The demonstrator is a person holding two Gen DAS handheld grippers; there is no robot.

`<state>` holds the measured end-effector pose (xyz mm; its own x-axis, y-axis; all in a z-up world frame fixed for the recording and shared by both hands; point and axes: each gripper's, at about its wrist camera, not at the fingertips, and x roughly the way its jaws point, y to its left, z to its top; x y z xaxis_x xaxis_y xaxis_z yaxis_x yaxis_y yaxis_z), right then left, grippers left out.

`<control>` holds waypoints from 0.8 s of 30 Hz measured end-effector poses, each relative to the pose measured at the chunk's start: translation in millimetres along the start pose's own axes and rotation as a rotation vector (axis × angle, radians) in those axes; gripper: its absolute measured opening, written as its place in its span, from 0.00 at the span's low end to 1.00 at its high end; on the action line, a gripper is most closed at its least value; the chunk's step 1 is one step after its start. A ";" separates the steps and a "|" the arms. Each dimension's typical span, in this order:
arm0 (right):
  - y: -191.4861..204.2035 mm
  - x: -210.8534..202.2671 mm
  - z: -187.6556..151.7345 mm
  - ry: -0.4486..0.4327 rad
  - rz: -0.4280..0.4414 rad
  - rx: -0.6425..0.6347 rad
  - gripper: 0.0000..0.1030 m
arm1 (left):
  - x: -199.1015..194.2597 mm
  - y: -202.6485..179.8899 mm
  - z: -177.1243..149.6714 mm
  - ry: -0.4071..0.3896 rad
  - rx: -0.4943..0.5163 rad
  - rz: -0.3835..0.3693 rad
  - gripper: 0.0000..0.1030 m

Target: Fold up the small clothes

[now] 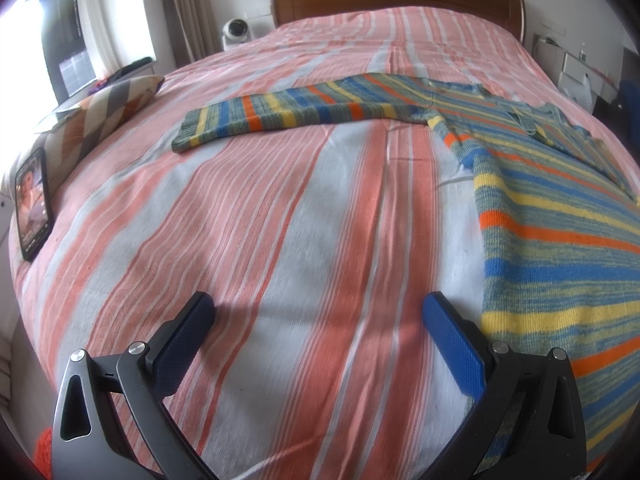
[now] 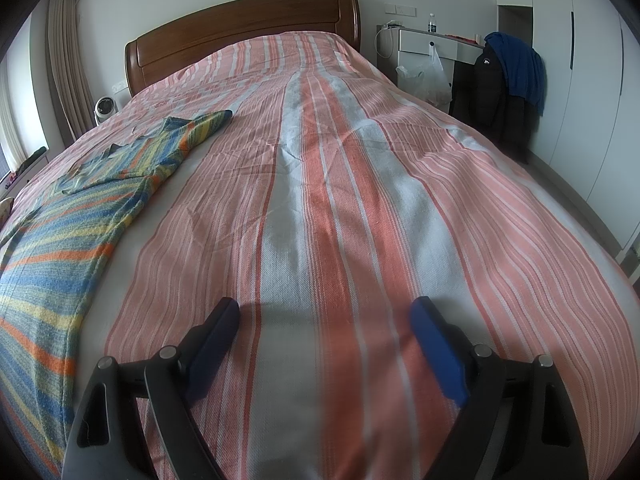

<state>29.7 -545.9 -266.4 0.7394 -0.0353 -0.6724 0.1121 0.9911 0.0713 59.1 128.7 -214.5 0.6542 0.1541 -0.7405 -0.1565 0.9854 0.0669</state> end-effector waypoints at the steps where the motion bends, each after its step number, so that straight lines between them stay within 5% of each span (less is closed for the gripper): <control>1: 0.0 -0.1 0.0 0.000 0.000 0.000 0.84 | -0.1 0.7 0.8 0.013 -0.004 -0.008 1.00; 3: 0.2 -0.3 -0.1 0.000 0.000 0.000 0.84 | -3.0 5.4 5.2 0.079 -0.024 -0.069 0.99; 5: 0.4 -0.5 -0.3 -0.001 -0.001 0.000 0.84 | -9.8 13.6 12.8 0.137 -0.056 -0.205 0.99; 8: -0.3 -0.2 -0.3 -0.003 0.001 0.000 0.84 | -19.0 36.2 35.5 0.151 -0.122 -0.320 0.99; 13: -0.8 0.3 -1.2 -0.007 0.002 0.001 0.84 | 10.2 98.6 102.1 0.129 -0.200 -0.206 0.99; 17: -0.6 0.4 -1.0 -0.006 0.000 0.000 0.84 | 73.8 152.8 153.3 0.214 -0.313 -0.105 0.98; 23: -0.7 -0.6 -0.9 -0.008 -0.009 -0.003 0.84 | 132.7 160.6 164.9 0.375 -0.359 -0.102 0.61; 24: -1.6 -0.4 -0.8 -0.008 -0.009 -0.003 0.84 | 131.7 157.8 166.5 0.364 -0.346 -0.088 0.32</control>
<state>28.7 -547.4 -266.8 0.7437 -0.0455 -0.6669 0.1169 0.9912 0.0627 243.7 316.6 -190.0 0.3851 -0.0246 -0.9225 -0.3885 0.9024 -0.1862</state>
